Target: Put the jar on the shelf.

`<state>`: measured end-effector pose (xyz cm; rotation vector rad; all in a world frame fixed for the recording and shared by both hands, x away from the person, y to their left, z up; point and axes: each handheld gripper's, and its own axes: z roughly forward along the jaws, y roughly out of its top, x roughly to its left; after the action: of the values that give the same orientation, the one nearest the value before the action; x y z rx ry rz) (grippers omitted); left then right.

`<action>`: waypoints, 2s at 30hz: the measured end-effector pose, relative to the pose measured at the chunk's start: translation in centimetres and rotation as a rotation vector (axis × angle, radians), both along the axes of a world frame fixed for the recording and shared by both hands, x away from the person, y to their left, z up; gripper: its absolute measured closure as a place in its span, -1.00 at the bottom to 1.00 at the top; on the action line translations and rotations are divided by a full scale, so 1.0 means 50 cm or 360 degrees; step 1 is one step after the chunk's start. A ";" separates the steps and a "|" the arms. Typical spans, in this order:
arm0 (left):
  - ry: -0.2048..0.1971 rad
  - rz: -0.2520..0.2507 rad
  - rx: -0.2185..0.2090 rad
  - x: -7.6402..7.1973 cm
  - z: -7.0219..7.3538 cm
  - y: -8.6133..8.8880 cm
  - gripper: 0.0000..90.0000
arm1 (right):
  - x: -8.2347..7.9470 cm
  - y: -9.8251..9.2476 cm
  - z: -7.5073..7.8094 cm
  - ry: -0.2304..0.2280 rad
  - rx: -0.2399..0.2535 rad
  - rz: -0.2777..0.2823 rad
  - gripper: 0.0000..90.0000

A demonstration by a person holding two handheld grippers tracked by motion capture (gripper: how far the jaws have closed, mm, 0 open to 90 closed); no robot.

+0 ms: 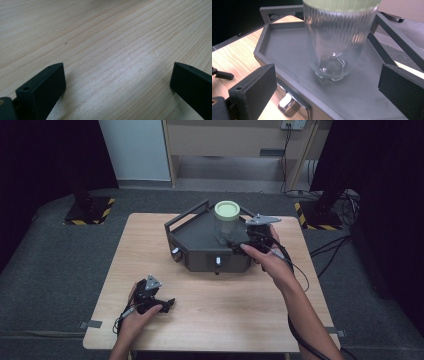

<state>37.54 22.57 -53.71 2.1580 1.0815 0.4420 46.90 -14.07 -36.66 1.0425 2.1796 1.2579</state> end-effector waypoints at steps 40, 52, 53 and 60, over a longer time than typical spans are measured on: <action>0.0000 0.0008 0.0000 0.000 0.000 -0.001 -1.00 | -0.120 -0.124 -0.124 0.0065 -0.0036 -0.0082 -0.95; -0.0001 0.0012 -0.0001 0.000 0.000 -0.001 -1.00 | -0.146 -0.154 -0.170 0.0108 -0.0034 -0.0132 -0.95; -0.0001 0.0012 0.0000 0.000 0.000 -0.001 -1.00 | -0.148 -0.157 -0.173 0.0117 -0.0030 -0.0140 -0.95; -0.0001 0.0018 -0.0001 0.000 0.000 -0.002 -1.00 | -0.161 -0.181 -0.199 0.0151 -0.0038 -0.0168 -0.95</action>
<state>37.52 22.47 -53.72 2.1524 1.0935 0.4475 38.85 -23.10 -46.60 1.2134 2.1725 1.1547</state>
